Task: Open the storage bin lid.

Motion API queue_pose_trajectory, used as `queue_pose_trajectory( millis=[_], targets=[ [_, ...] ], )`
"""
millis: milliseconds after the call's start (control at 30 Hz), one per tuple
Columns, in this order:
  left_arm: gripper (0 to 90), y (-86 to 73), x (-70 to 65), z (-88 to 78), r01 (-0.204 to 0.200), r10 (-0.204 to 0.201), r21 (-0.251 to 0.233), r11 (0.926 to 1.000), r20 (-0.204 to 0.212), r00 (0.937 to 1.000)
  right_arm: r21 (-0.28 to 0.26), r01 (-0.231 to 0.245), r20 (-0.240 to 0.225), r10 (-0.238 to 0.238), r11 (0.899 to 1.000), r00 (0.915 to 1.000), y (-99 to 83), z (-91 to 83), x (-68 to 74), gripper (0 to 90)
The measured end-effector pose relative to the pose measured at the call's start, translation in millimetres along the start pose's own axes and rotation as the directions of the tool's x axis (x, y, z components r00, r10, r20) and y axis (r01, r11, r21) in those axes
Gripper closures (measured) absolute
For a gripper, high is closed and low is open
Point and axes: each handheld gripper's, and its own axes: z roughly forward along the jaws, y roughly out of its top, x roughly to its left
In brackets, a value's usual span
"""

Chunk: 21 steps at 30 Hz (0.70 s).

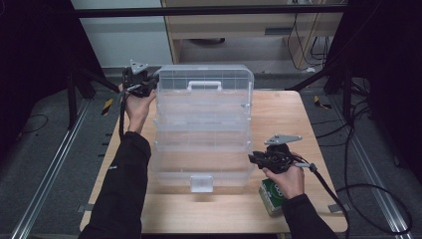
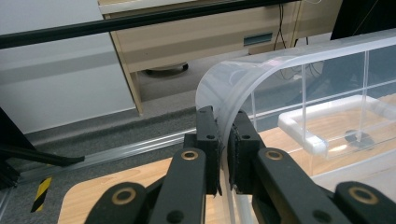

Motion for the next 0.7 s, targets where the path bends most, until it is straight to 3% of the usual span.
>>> queue_pose_trajectory(
  millis=[500,700],
  targets=[
    [84.6,-1.7,3.0,17.0,0.022,-0.022,0.008,0.9997,-0.003,0.9998,0.002,0.000,-0.004,0.000,1.000,1.0000,0.2,0.0,-0.3,72.5],
    [84.4,-0.7,2.4,22.7,0.009,-0.008,0.025,0.9997,-0.015,0.9998,0.003,0.001,-0.004,-0.001,1.000,1.0000,0.3,0.0,-0.3,72.5]
  ],
)
